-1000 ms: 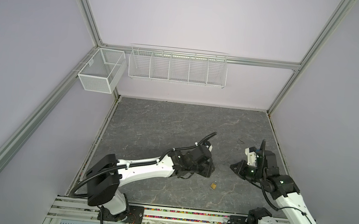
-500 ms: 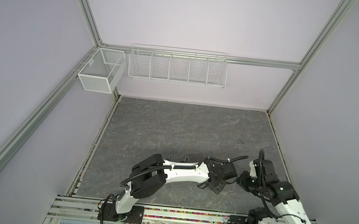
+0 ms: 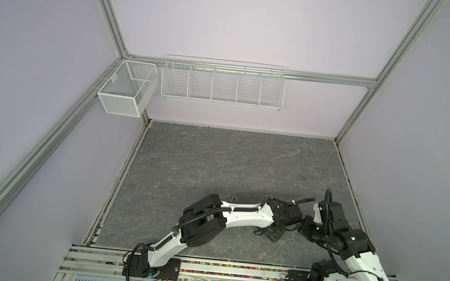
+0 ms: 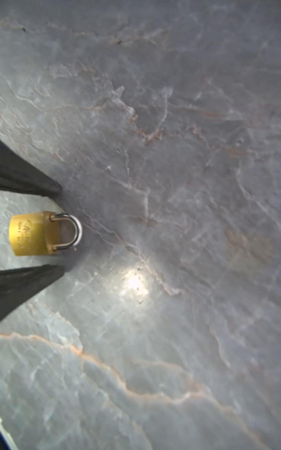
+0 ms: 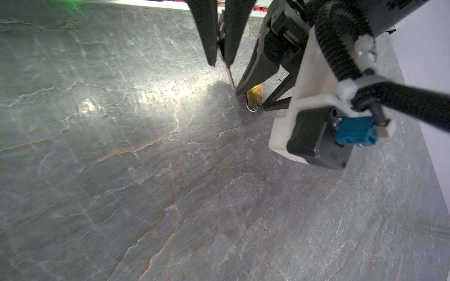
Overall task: Unlock with the key
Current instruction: 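Lower the left gripper onto the brass padlock and close it while the right descends, then lift the brass padlock with the left gripper while the right brings the key toward it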
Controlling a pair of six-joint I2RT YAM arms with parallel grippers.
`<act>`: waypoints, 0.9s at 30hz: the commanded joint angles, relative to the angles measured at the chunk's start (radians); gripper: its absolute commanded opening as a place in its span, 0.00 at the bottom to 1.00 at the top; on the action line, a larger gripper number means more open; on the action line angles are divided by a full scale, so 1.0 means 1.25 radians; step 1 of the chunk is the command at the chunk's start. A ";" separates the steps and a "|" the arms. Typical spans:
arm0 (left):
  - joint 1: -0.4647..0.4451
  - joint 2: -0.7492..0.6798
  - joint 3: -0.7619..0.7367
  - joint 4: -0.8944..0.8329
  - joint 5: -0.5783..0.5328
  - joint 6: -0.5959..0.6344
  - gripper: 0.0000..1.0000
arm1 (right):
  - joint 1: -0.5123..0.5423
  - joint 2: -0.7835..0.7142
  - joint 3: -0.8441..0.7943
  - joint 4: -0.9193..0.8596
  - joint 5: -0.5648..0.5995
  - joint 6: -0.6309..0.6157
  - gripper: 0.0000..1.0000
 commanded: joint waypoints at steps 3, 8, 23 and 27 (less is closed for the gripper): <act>-0.005 0.016 0.028 -0.069 0.001 -0.035 0.44 | -0.002 -0.011 -0.019 0.011 0.001 -0.004 0.06; -0.006 0.025 0.031 -0.080 0.011 -0.041 0.41 | -0.001 0.008 -0.020 0.025 -0.015 -0.002 0.06; -0.006 0.058 0.063 -0.072 0.010 -0.043 0.34 | -0.001 -0.011 -0.019 0.022 -0.009 -0.013 0.06; -0.006 0.062 0.062 -0.071 0.008 -0.046 0.31 | -0.001 -0.013 -0.021 0.028 -0.014 -0.014 0.06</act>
